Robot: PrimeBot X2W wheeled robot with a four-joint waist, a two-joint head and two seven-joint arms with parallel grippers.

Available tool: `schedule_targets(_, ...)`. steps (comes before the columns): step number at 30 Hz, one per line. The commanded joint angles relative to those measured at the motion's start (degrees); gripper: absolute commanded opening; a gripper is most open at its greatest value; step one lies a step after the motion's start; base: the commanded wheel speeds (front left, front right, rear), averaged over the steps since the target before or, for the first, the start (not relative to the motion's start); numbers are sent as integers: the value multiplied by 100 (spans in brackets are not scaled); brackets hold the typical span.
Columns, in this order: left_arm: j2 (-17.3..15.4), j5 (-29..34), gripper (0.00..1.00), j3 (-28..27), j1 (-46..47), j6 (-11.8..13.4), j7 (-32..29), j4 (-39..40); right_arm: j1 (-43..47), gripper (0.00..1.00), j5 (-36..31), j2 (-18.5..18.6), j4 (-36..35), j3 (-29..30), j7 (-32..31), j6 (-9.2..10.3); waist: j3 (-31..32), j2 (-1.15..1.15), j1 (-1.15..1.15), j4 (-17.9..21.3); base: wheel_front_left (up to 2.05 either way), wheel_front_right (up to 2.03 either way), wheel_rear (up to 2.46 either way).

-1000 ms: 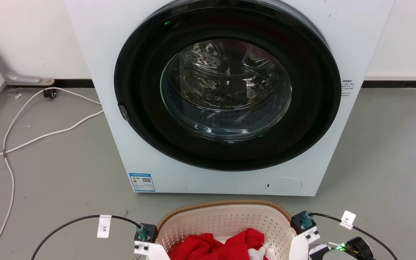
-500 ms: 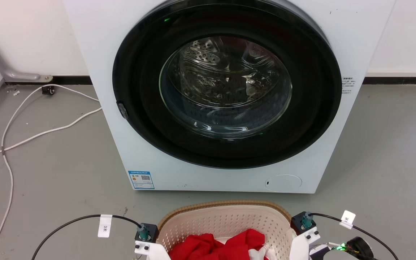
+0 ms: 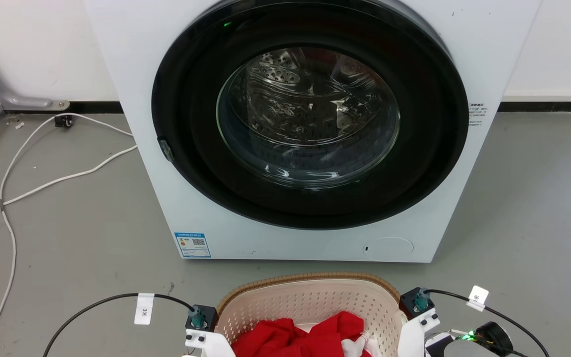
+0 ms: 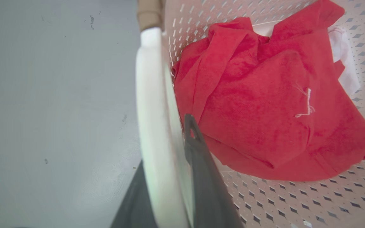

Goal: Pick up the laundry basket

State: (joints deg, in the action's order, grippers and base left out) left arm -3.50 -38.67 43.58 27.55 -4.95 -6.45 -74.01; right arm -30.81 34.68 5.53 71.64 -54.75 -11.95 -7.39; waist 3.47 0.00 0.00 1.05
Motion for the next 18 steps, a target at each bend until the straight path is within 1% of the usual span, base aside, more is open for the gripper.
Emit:
schedule_targets(1, 114, 19, 0, 81, 90, -61, 25, 65, -122, 0, 21, -77, -56, -78, 56, -18, -8, 0, 0, 3, 0, 0, 0)
schedule_targets(18, 117, -147, 0, 218, 131, -50, 53, 66, -227, 0, 394, -86, 8, -416, 107, -18, -34, 0, 0, 17, 0, 0, 0)
